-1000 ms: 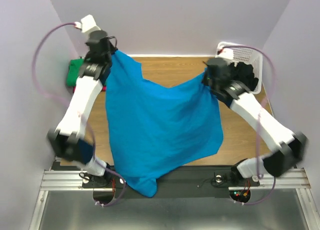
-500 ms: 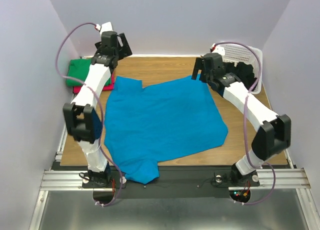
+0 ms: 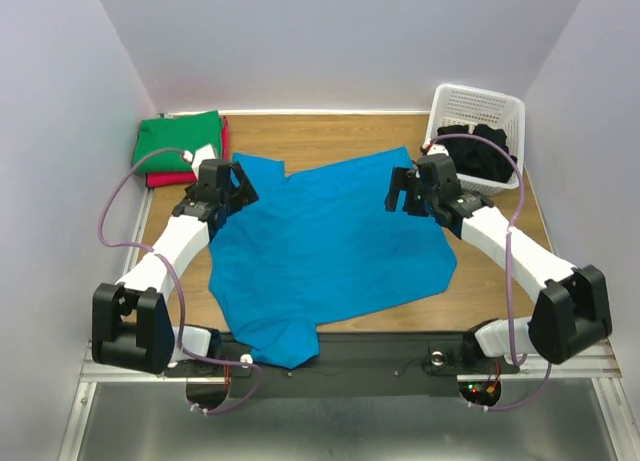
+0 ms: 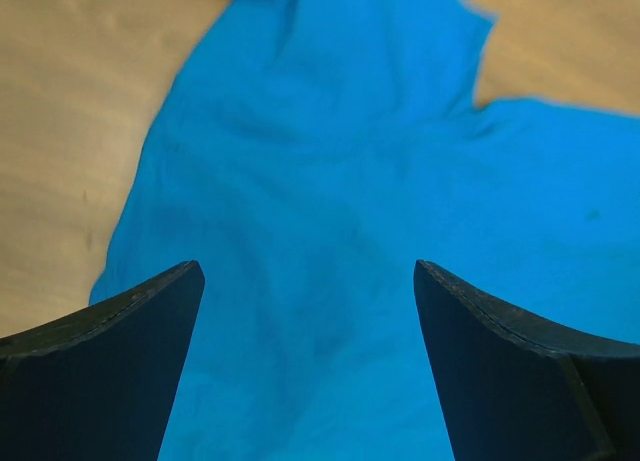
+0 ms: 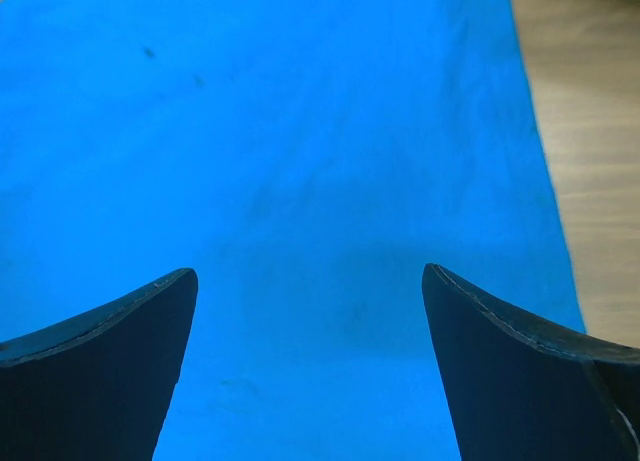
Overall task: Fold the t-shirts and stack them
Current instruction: Flatten the tshirt out
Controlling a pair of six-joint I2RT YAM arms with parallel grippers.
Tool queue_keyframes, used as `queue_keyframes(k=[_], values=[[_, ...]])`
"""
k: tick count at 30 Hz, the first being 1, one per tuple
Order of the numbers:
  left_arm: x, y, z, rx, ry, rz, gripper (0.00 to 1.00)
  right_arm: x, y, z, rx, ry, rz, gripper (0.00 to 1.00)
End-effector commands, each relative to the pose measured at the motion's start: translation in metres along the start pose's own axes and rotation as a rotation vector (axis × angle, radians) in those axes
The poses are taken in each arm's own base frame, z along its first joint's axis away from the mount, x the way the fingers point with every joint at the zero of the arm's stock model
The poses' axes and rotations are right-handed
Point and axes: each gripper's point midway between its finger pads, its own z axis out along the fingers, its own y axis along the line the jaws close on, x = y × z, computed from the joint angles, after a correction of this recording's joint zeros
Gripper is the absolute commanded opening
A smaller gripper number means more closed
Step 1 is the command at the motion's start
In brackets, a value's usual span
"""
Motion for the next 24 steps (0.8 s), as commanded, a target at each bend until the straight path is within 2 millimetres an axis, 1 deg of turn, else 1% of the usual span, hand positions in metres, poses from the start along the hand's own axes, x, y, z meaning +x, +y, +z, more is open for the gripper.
queue_keyframes(k=[1, 2, 3, 6, 7, 8, 9, 10, 11, 12, 14, 15, 16, 17, 18, 20, 21, 23, 24], values=[[-0.008, -0.008, 0.015, 0.025, -0.061, -0.04, 0.99, 0.017, 0.006, 0.022, -0.01, 0.045, 0.024, 1.0], [-0.005, -0.008, 0.022, 0.016, -0.049, -0.033, 0.99, 0.019, 0.002, 0.027, 0.012, 0.048, 0.035, 1.0], [-0.001, -0.008, 0.036, -0.002, -0.032, -0.018, 0.99, 0.03, -0.002, 0.037, 0.041, 0.078, 0.035, 1.0], [0.004, -0.006, 0.061, -0.047, 0.001, 0.011, 0.99, 0.038, -0.015, 0.048, 0.112, 0.082, 0.06, 1.0], [0.01, -0.007, 0.078, -0.069, 0.035, 0.034, 0.99, 0.045, -0.02, 0.052, 0.134, 0.095, 0.063, 1.0], [0.001, -0.016, 0.086, -0.058, 0.031, 0.037, 0.99, 0.046, -0.024, 0.053, 0.154, 0.089, 0.068, 1.0], [0.018, -0.013, 0.104, -0.074, 0.088, 0.06, 0.99, 0.05, -0.026, 0.055, 0.164, 0.093, 0.068, 1.0], [0.023, -0.012, 0.112, -0.088, 0.114, 0.068, 0.99, 0.057, -0.031, 0.056, 0.18, 0.104, 0.064, 1.0], [0.028, -0.013, 0.12, -0.091, 0.131, 0.076, 0.98, 0.059, -0.036, 0.058, 0.201, 0.104, 0.066, 1.0], [0.034, -0.015, 0.137, -0.103, 0.156, 0.084, 0.98, 0.063, -0.039, 0.06, 0.215, 0.11, 0.063, 1.0], [0.044, -0.014, 0.149, -0.116, 0.207, 0.105, 0.98, 0.072, -0.045, 0.062, 0.24, 0.123, 0.069, 1.0], [0.049, -0.013, 0.159, -0.131, 0.23, 0.116, 0.94, 0.077, -0.049, 0.063, 0.258, 0.13, 0.076, 1.0], [0.05, -0.013, 0.162, -0.136, 0.236, 0.118, 0.87, 0.08, -0.05, 0.063, 0.26, 0.134, 0.075, 1.0], [0.05, -0.013, 0.165, -0.142, 0.238, 0.125, 0.83, 0.082, -0.053, 0.064, 0.274, 0.132, 0.082, 1.0], [0.049, -0.014, 0.167, -0.142, 0.236, 0.132, 0.82, 0.087, -0.06, 0.064, 0.302, 0.133, 0.08, 1.0], [0.044, -0.017, 0.173, -0.141, 0.23, 0.145, 0.83, 0.093, -0.065, 0.066, 0.327, 0.14, 0.078, 1.0], [0.039, -0.025, 0.179, -0.117, 0.234, 0.161, 0.83, 0.098, -0.069, 0.068, 0.343, 0.149, 0.078, 1.0], [0.041, -0.027, 0.185, -0.119, 0.268, 0.186, 0.84, 0.102, -0.072, 0.071, 0.361, 0.154, 0.074, 1.0], [0.023, -0.04, 0.19, -0.102, 0.238, 0.183, 0.84, 0.104, -0.074, 0.073, 0.372, 0.159, 0.071, 1.0]])
